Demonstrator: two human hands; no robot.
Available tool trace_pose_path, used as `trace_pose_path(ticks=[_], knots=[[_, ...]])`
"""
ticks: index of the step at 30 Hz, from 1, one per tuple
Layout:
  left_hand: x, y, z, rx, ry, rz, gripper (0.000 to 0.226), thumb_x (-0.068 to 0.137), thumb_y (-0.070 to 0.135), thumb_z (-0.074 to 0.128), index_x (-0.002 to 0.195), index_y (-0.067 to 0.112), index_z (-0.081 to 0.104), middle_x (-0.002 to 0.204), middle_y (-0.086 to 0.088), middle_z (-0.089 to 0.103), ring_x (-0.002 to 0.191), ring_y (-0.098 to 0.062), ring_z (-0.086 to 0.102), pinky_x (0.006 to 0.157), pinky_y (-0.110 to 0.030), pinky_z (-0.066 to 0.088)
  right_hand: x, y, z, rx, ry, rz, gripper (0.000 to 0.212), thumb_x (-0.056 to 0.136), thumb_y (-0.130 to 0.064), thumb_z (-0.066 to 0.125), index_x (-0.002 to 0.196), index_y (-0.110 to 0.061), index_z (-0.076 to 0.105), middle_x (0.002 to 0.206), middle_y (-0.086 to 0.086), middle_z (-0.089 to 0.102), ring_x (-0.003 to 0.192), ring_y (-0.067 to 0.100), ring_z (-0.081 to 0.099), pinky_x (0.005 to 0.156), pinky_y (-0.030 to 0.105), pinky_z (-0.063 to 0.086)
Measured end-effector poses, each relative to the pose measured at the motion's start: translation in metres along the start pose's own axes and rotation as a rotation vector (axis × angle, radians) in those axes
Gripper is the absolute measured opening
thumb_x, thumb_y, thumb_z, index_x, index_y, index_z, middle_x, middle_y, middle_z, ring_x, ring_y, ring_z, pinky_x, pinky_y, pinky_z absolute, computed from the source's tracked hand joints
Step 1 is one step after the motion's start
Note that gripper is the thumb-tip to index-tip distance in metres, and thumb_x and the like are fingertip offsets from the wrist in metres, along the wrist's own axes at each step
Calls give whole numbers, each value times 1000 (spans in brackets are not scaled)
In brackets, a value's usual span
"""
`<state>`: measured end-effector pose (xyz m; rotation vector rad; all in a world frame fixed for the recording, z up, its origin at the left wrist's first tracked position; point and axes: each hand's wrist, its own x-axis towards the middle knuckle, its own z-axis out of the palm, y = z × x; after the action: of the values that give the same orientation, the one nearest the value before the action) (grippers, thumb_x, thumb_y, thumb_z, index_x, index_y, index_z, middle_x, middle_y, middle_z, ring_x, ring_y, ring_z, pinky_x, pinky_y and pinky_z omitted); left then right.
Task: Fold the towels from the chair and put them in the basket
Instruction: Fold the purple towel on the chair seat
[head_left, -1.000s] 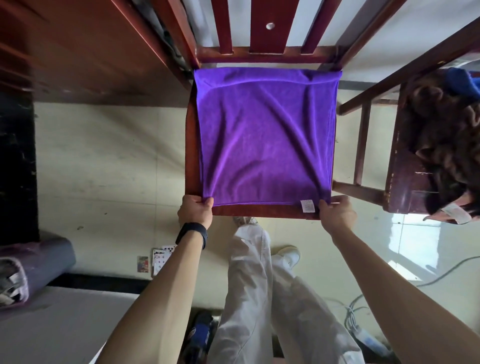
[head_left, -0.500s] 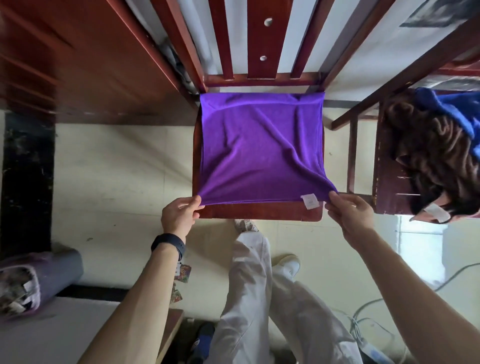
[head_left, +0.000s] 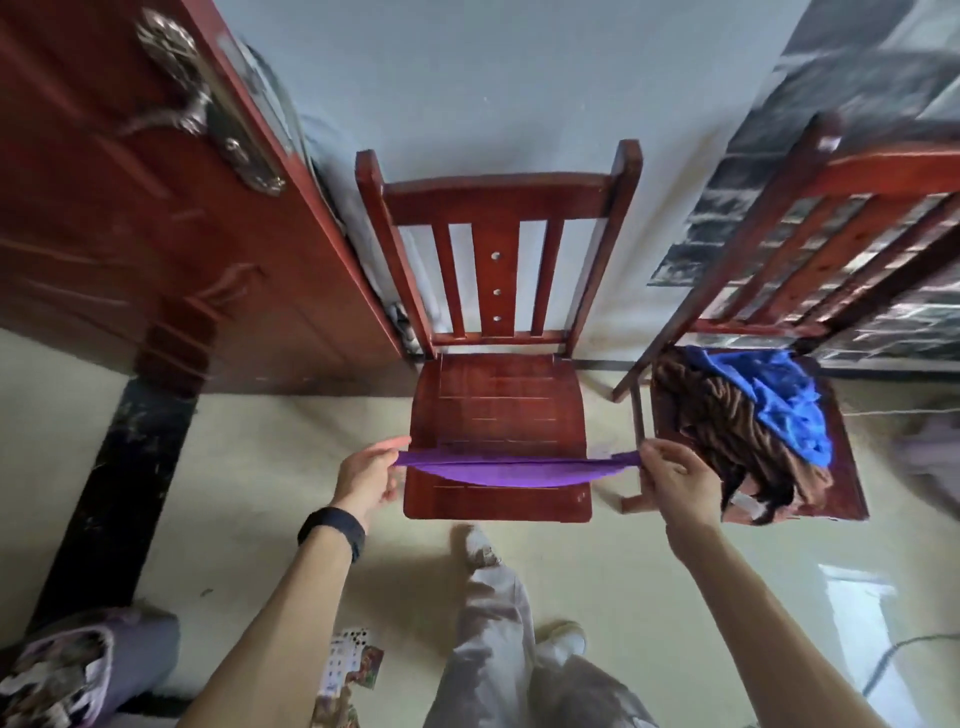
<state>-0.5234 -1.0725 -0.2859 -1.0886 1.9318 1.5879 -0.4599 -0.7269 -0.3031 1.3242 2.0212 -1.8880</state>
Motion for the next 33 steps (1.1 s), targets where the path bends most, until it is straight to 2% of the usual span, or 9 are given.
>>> trace_pose_path(ticks=[4,7,9,13,15,19,24,29,33], knots=[[-31,37,-29,193,-158,57,24,88,8,60,105,17,75,82,-5,61,60,-13,50,51,-21,41,-26,-46,-26,-69,-160,-9,29,68,-35,75,95,-23,77,76,3,67,78,27,64,56,70,54],[-47,47,-45,558,-237,262,37,68,21,78,105,21,75,87,3,73,77,-14,64,65,-23,48,-40,-67,-38,-396,-233,-156,23,77,-13,75,97,-25,75,88,-1,72,78,16,67,47,25,57],[-51,49,-50,739,-129,435,23,72,27,81,94,26,77,87,7,73,83,-14,67,74,-25,50,-43,-75,-43,-714,-216,-376,18,82,-17,74,95,-29,74,85,-5,73,77,11,67,54,13,49],[-49,47,-58,1000,23,795,8,78,37,78,78,29,75,96,12,56,85,-12,60,75,-29,50,-33,-70,-51,-1015,-239,-700,13,86,-29,75,97,-24,79,96,-2,64,85,21,68,82,35,53],[-52,46,-62,1171,50,961,9,78,37,78,76,29,75,93,16,56,87,-11,58,69,-27,49,-24,-66,-54,-1122,-247,-809,17,85,-28,78,100,-22,78,100,-1,60,83,23,67,77,38,56],[-59,44,-64,1427,21,1253,16,67,32,87,78,34,75,66,12,67,65,-15,64,51,-20,42,-7,-58,-54,-1390,-309,-924,60,56,-10,93,110,-17,68,97,1,60,83,26,66,61,37,57],[-48,46,-65,1490,53,1308,17,75,41,76,66,28,69,59,10,63,60,-16,61,55,-24,41,-9,-55,-46,-1413,-219,-1064,46,56,4,85,96,-10,70,81,4,59,70,27,63,42,35,52],[-21,45,-71,1633,65,1312,23,66,36,86,59,24,68,53,9,61,57,-17,58,52,-23,41,-2,-51,-46,-1468,-359,-1075,60,39,-31,102,87,-15,70,72,-1,58,62,22,61,45,31,51],[-1,44,-62,1811,-43,1249,4,82,24,74,86,24,73,72,8,71,81,-15,64,70,-29,45,9,-54,-35,-1507,-391,-1067,60,39,-36,102,84,-13,69,69,1,57,59,24,60,41,33,52]])
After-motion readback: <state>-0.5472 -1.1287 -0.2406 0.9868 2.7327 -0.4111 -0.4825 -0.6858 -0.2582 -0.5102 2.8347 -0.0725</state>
